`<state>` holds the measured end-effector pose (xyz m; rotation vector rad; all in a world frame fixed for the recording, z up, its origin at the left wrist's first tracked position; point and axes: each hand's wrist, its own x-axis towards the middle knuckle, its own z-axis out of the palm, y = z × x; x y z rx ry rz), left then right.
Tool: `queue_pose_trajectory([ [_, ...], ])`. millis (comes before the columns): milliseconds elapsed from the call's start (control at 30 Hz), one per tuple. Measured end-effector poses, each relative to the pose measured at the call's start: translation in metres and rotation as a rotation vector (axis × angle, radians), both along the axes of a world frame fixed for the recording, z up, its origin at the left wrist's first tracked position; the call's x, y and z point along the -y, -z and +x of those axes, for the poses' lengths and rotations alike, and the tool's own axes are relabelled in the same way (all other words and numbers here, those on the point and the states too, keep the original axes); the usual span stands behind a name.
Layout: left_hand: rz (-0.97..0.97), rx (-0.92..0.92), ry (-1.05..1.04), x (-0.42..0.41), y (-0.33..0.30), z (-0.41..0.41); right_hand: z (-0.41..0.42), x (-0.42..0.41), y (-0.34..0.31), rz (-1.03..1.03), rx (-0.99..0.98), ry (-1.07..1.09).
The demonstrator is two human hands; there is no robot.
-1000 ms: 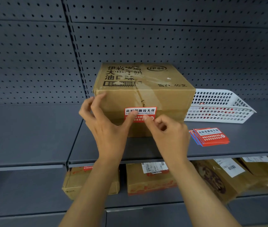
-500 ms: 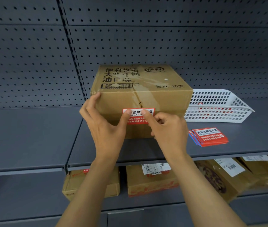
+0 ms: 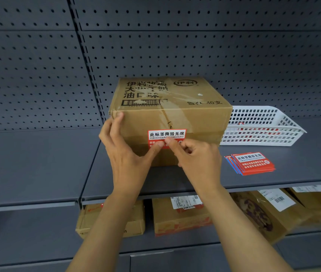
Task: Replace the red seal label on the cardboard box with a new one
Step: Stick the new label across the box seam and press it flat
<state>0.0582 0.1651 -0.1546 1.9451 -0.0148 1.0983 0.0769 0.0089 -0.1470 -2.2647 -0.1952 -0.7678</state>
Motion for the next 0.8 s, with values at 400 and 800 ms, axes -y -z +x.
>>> queue_pose_trajectory([
  [400,-0.002,0.015,0.033,-0.02,-0.001,0.001,0.006,0.026,0.001,0.115,-0.086,0.033],
  [800,0.085,0.026,-0.008,-0.01,0.001,0.001,0.002,-0.002,0.012,-0.069,0.002,-0.036],
])
